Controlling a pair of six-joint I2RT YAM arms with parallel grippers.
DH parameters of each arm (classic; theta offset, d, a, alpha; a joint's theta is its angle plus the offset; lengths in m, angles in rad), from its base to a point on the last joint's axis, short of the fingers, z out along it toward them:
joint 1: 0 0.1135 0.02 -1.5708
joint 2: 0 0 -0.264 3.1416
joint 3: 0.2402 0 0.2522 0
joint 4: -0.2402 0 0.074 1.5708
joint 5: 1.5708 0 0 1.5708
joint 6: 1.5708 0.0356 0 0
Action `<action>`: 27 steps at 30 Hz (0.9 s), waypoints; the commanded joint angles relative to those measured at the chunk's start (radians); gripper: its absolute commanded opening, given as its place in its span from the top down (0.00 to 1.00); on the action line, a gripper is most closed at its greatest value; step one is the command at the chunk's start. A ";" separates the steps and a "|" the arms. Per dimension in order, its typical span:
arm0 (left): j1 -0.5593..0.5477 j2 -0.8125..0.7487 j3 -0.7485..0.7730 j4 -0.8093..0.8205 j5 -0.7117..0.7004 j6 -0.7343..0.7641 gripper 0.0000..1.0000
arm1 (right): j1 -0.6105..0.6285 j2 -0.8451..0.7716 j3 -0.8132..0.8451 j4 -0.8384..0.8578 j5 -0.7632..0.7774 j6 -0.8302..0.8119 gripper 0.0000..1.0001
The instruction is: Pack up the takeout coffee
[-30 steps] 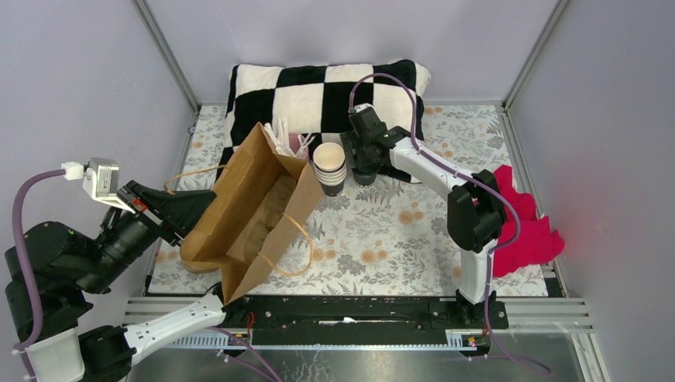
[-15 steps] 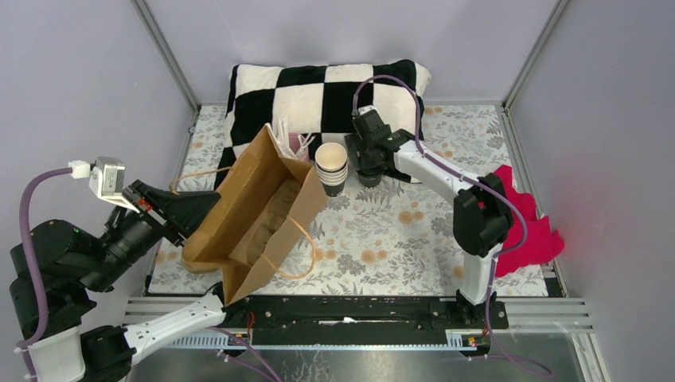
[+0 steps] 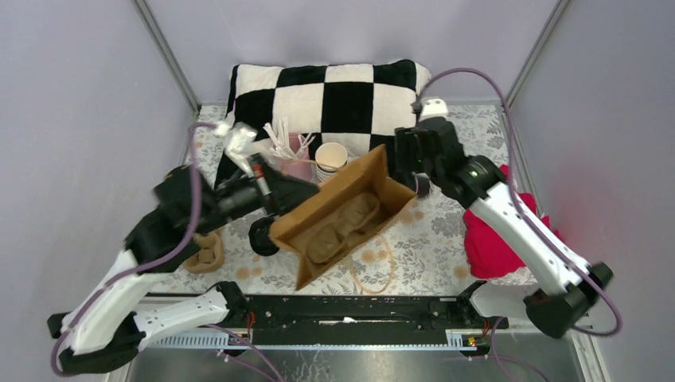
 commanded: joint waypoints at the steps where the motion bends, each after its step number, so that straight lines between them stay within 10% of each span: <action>1: -0.001 0.139 -0.028 0.332 0.123 -0.110 1.00 | 0.008 -0.159 0.018 -0.152 0.105 0.028 0.21; 15: 0.001 0.066 0.079 -0.018 -0.498 0.040 1.00 | -0.002 -0.192 -0.116 -0.085 0.082 0.022 0.17; 27: 0.001 -0.069 -0.049 0.064 -0.184 0.068 1.00 | 0.032 0.011 -0.154 -0.276 -0.097 0.148 0.12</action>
